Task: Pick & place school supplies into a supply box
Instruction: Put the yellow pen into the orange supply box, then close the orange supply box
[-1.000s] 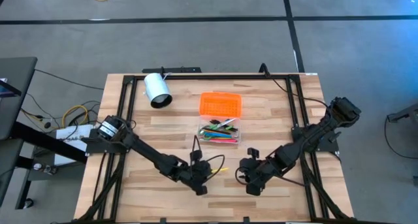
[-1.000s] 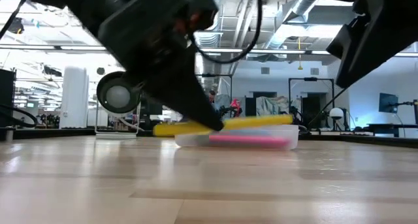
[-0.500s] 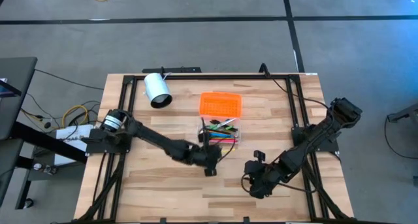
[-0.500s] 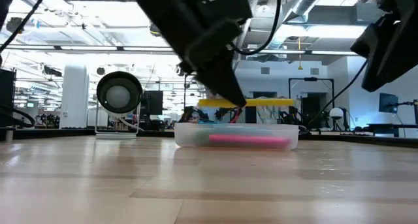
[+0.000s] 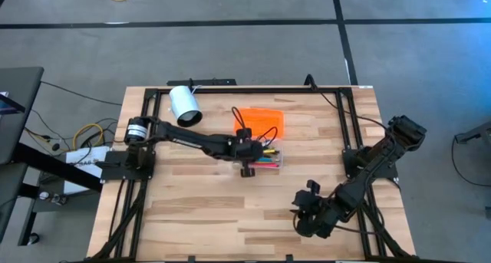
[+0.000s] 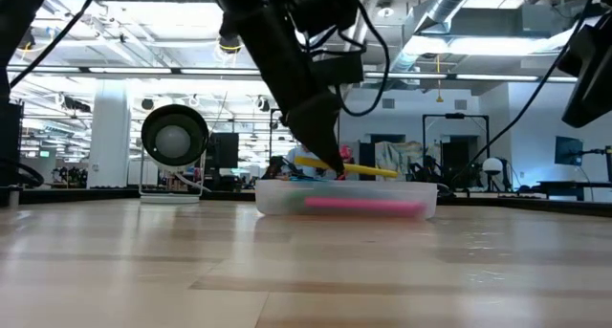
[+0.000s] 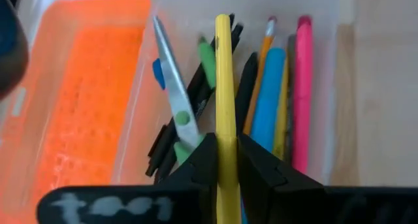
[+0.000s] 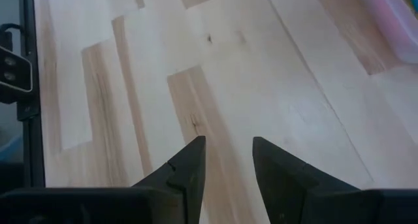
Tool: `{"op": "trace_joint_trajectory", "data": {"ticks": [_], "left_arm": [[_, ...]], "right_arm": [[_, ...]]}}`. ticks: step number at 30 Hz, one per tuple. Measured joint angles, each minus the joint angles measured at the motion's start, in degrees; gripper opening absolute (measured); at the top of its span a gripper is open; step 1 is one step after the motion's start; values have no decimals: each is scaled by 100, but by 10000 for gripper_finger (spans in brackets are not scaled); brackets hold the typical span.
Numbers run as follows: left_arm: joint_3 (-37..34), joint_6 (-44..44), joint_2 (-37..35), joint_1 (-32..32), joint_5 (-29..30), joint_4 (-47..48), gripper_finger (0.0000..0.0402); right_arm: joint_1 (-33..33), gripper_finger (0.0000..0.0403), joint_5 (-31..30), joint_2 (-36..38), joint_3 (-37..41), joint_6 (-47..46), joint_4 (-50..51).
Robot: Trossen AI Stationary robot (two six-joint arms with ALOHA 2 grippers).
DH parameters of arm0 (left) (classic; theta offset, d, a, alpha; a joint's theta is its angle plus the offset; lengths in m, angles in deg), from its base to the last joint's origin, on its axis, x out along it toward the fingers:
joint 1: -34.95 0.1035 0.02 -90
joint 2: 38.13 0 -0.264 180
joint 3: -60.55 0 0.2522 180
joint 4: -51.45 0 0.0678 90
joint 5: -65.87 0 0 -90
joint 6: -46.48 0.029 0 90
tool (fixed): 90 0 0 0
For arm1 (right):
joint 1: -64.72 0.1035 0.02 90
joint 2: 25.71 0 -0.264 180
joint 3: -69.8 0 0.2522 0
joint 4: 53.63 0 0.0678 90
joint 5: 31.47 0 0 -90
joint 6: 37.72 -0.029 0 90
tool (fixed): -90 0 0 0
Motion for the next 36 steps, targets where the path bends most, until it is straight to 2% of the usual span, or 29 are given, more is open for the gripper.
{"op": "trace_joint_trajectory", "data": {"ticks": [8, 24, 28, 36], "left_arm": [[-1, -37, 0, 238, -167, -21, 33], [78, -400, -70, 250, -307, -119, 128], [166, -602, -448, 250, -190, -64, 132], [163, -947, -1002, 276, 368, 1531, 119]], "right_arm": [[20, 118, -59, 0, 0, -156, 112], [-127, 118, -601, 0, 0, 143, 263], [-478, 118, -971, 2, 0, 445, 306], [-1796, 118, -812, 2, 2, 1080, 378]]}}
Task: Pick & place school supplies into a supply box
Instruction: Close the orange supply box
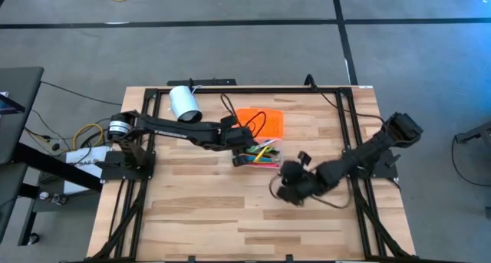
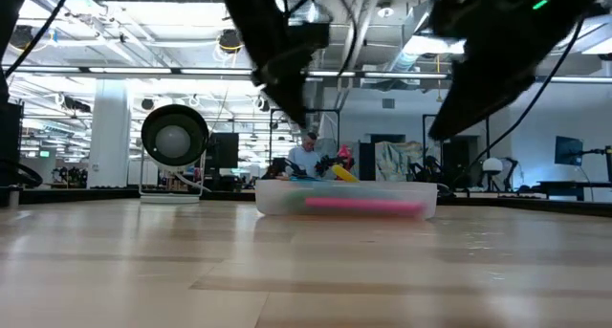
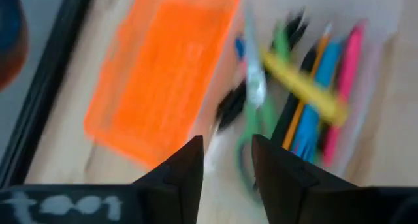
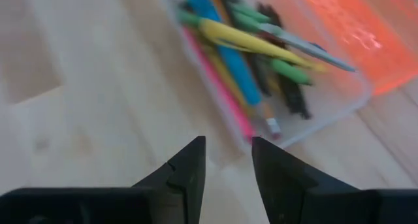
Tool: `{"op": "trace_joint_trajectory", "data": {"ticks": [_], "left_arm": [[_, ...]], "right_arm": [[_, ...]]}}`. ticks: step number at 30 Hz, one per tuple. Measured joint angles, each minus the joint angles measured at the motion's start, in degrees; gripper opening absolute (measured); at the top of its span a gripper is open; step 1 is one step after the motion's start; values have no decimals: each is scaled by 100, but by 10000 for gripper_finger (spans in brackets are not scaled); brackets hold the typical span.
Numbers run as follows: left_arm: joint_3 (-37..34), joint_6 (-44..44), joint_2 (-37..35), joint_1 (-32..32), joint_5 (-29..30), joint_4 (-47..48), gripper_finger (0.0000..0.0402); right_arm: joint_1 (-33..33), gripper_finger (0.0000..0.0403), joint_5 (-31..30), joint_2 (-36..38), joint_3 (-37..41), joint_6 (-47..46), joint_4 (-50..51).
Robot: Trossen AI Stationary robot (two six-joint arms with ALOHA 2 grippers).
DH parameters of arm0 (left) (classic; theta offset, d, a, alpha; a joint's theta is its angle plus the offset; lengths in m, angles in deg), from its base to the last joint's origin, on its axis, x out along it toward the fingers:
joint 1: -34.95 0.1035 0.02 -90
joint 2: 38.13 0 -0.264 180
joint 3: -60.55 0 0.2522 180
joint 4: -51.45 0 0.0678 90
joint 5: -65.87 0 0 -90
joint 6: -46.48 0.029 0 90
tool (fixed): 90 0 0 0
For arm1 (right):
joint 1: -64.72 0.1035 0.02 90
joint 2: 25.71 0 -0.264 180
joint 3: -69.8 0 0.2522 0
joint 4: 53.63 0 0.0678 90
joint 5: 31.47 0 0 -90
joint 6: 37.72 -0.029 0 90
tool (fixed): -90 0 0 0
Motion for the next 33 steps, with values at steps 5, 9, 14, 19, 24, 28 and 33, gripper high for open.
{"op": "trace_joint_trajectory", "data": {"ticks": [5, 9, 14, 19, 24, 28, 33], "left_arm": [[-392, -385, 25, 60, -12, 661, 111], [-845, -817, -116, 51, -5, 480, 108], [-1290, -1093, -341, 120, -1, -102, 107], [-1434, -1265, -615, 188, 82, -317, 107], [-1444, -1384, -986, 116, 289, -229, 107], [-1444, -1462, -1312, -58, 576, -55, 107], [-1438, -1507, -1498, -190, 890, 142, 107]], "right_arm": [[-652, 118, 453, 0, 2, 213, 163], [-769, 118, 454, 98, 2, 400, 29], [-1039, 118, 603, 118, 0, 761, -710], [-1607, 118, 1190, -172, -7, 1144, -1598], [-2178, 118, 1987, -565, -45, 1164, -2144], [-2391, 118, 2249, -673, -187, 1216, -2159], [-2465, 118, 2220, -605, -251, 1346, -2304]]}}
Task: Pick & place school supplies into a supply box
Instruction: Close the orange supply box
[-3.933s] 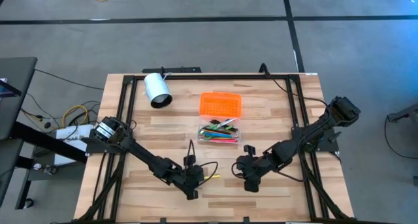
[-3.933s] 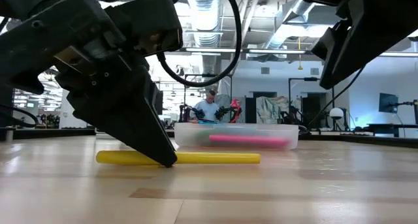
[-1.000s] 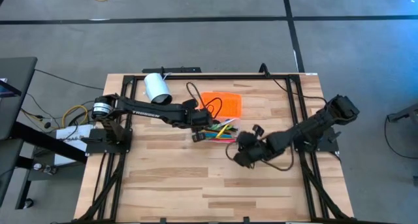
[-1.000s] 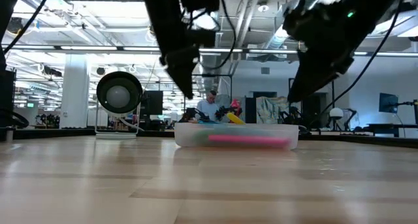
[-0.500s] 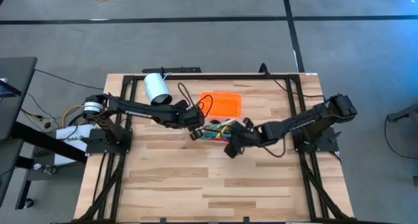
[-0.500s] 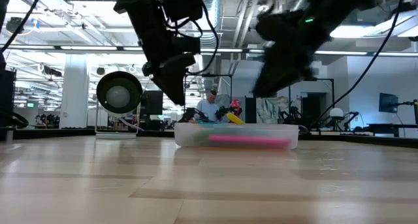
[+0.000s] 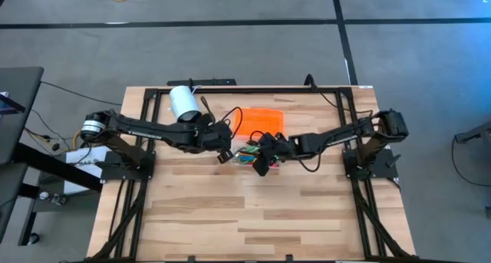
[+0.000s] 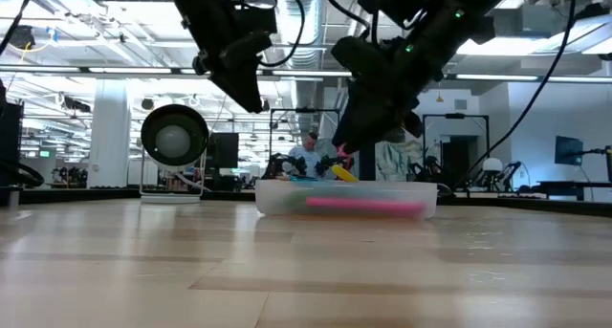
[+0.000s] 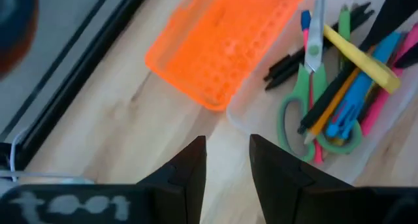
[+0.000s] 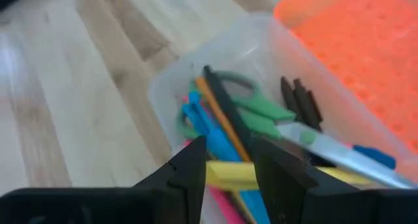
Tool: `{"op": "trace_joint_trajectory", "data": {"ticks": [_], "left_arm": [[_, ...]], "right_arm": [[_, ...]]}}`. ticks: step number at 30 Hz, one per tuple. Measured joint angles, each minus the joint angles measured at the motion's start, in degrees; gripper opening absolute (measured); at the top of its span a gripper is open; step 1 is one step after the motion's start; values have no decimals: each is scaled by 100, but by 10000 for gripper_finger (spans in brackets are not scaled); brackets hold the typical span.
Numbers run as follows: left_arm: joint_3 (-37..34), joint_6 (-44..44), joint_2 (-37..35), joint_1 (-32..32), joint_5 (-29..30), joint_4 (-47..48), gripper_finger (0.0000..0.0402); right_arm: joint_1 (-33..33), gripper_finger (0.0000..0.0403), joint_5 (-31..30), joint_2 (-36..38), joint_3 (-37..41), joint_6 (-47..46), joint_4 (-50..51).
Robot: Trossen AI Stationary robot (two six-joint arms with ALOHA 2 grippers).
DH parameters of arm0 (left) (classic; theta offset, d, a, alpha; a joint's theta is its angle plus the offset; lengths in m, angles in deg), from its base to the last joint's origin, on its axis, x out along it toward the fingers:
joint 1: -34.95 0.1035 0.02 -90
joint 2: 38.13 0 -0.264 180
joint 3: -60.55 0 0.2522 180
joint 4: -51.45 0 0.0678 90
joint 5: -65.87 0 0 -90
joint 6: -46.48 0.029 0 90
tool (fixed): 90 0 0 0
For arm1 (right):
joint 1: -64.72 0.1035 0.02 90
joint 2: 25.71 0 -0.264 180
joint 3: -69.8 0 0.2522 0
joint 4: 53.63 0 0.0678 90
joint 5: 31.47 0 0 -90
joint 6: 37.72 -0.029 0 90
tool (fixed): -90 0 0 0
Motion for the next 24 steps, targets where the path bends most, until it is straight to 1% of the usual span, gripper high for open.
{"op": "trace_joint_trajectory", "data": {"ticks": [3, 5, 11, 18, 21, 24], "left_arm": [[-5, 0, 4, 26, 3, -29, 107], [-100, -41, 4, 57, -29, -228, 107], [-358, -276, 11, 82, -190, -445, 107], [-597, -697, 11, -117, -273, -483, 107], [-599, -776, 11, -245, -208, -490, 107], [-599, -875, 3, -358, -157, -490, 107]], "right_arm": [[-135, 118, 15, 4, -5, -139, -45], [-231, 118, 8, 4, -5, -332, -45], [-600, 118, -105, 7, -5, -757, -196], [-1190, 118, -92, 7, -5, -785, -255], [-1442, 118, 96, -60, -11, -785, -229], [-1646, 118, 423, -241, -12, -786, -116]]}}
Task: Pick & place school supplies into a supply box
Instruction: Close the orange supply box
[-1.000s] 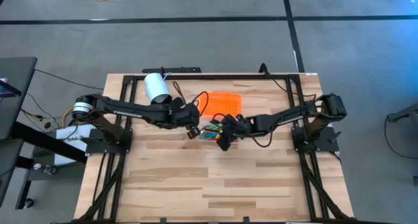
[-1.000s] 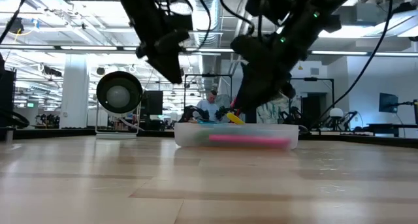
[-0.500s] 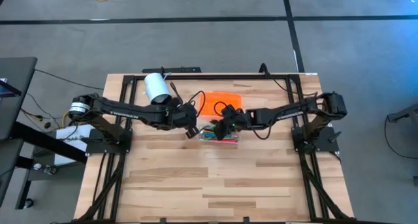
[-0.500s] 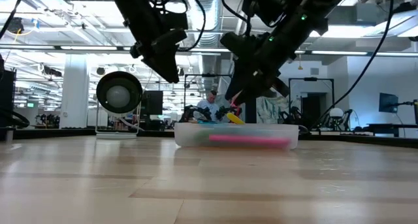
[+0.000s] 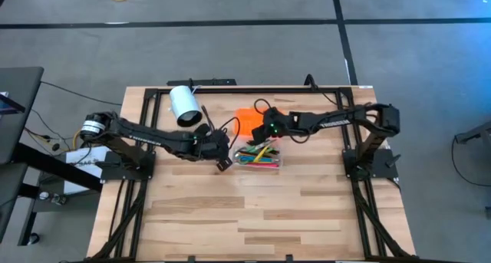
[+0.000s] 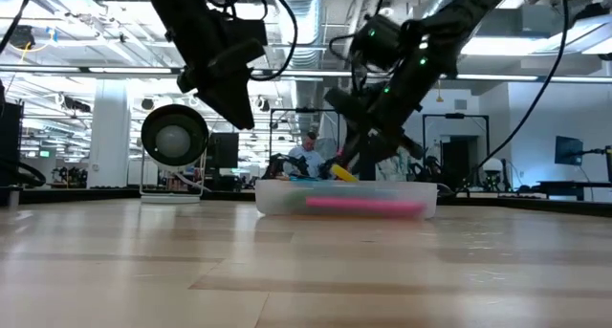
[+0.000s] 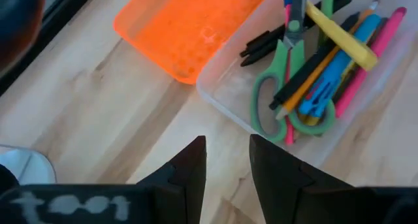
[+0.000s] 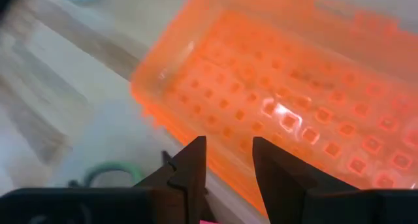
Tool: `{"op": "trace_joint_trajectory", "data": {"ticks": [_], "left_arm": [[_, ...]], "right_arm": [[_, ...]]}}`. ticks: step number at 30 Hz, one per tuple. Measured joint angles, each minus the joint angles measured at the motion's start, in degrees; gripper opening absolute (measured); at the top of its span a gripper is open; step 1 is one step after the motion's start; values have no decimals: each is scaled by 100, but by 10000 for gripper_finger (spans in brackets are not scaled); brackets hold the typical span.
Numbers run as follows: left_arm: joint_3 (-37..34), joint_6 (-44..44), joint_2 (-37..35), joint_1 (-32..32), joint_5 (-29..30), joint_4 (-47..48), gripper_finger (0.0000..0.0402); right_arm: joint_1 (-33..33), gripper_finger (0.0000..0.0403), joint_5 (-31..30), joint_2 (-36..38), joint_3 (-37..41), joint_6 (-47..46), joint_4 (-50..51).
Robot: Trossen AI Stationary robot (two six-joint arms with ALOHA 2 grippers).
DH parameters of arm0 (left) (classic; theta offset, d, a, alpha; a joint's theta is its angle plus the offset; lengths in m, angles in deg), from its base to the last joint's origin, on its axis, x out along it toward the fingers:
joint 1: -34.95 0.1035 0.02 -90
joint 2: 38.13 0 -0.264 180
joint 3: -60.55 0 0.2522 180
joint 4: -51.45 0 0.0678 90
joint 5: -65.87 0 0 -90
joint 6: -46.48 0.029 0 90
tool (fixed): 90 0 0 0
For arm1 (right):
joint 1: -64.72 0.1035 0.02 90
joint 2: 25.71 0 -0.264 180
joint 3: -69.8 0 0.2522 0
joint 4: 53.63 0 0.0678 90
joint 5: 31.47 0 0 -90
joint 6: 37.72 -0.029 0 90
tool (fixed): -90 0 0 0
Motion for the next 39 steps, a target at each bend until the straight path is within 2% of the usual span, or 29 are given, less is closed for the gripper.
{"op": "trace_joint_trajectory", "data": {"ticks": [8, 17, 24, 31, 34, 39], "left_arm": [[0, -202, -5, -339, 39, 51, 107], [0, -696, -7, -787, 332, 475, 107], [0, -1141, -29, -1100, 724, 746, 107], [2, -1538, -213, -1251, 1076, 1011, 107], [2, -1666, -327, -1291, 1260, 1136, 107], [2, -1674, -476, -1306, 1446, 1133, 107]], "right_arm": [[60, 118, 259, -646, -764, 655, 978], [160, 118, 347, -946, -1265, 1204, 1310], [118, 118, 335, -944, -1267, 1060, 1441], [123, 115, -142, -944, -1612, 481, 1991], [121, 101, -385, -944, -1832, 453, 2250], [-4, 65, -380, -935, -2075, 480, 2675]]}}
